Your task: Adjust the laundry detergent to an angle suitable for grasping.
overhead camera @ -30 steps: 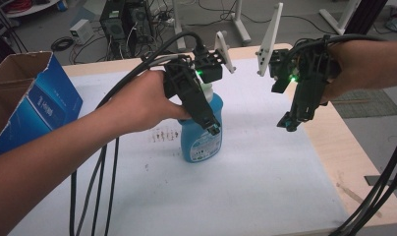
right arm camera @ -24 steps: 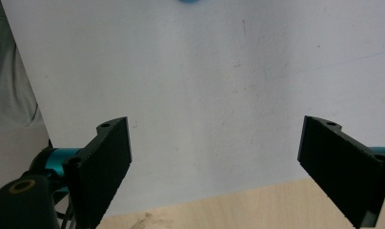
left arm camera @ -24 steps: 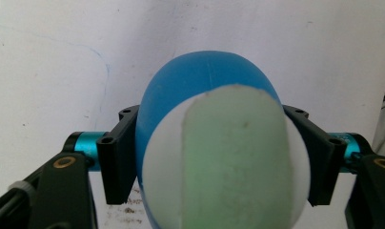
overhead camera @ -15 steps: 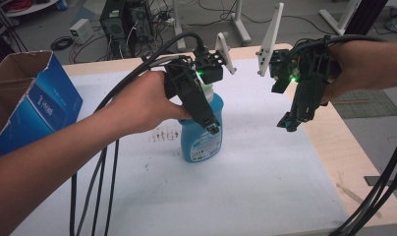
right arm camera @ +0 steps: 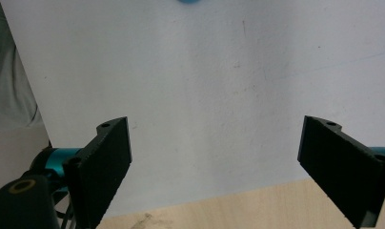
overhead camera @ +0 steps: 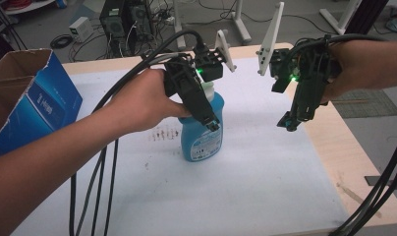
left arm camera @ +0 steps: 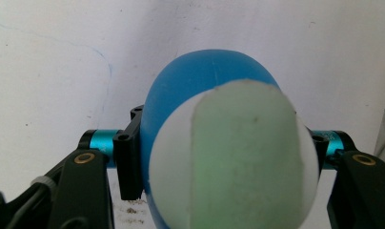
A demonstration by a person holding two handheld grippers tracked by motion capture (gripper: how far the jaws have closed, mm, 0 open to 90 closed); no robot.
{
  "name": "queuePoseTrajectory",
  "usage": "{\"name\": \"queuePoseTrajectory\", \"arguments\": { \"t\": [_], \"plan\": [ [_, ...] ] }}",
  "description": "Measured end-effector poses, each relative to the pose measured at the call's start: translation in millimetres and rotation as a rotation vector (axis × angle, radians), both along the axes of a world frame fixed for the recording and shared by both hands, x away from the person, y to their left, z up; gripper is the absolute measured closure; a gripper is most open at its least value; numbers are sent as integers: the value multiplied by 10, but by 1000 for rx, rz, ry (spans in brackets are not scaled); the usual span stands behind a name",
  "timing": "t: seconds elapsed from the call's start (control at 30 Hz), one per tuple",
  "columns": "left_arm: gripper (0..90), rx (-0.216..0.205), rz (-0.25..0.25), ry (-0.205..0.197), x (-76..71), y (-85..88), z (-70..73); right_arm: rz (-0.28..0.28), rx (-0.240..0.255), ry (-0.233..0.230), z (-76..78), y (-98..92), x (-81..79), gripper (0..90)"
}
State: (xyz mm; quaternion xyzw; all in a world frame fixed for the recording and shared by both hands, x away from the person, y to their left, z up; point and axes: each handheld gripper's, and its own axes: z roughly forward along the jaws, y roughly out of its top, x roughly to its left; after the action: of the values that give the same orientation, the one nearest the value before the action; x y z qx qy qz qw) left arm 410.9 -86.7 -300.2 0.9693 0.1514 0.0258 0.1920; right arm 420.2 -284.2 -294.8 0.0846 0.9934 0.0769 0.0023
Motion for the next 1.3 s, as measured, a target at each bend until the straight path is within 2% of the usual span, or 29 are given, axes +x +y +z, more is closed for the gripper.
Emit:
{"name": "queuePoseTrajectory", "arguments": {
  "t": [0.23, 0.53, 0.6, 0.7, 0.8, 0.83, 0.93, 1.23, 1.3],
  "plan": [
    [371, -5, 3, 5, 4, 7, 4, -5, 0, 4, 0, 8, -3, 105],
    [375, -2, -21, 10, -1, 30, 21, -13, -4, 6, 4, 11, -5, 105],
    [375, -16, -20, 16, 3, 49, 41, -4, 2, 0, 1, 18, 4, 105],
    [376, -16, -34, 7, -10, 61, 86, -8, -7, 5, 3, 28, 1, 105],
    [376, -16, -45, 7, -9, 79, 141, 11, 6, -4, -4, 41, 18, 105],
    [376, -19, -46, 6, -5, 86, 153, -3, 5, 4, 2, 45, 6, 105],
    [376, -21, -54, 4, 3, 113, 195, 1, 5, 0, 8, 54, 7, 105],
    [376, -29, -89, 3, 4, 161, 250, 13, 10, -4, 10, 62, 11, 105],
    [376, -31, -91, 4, 9, 182, 265, -14, -2, 6, 23, 66, -14, 105]
  ]
}}
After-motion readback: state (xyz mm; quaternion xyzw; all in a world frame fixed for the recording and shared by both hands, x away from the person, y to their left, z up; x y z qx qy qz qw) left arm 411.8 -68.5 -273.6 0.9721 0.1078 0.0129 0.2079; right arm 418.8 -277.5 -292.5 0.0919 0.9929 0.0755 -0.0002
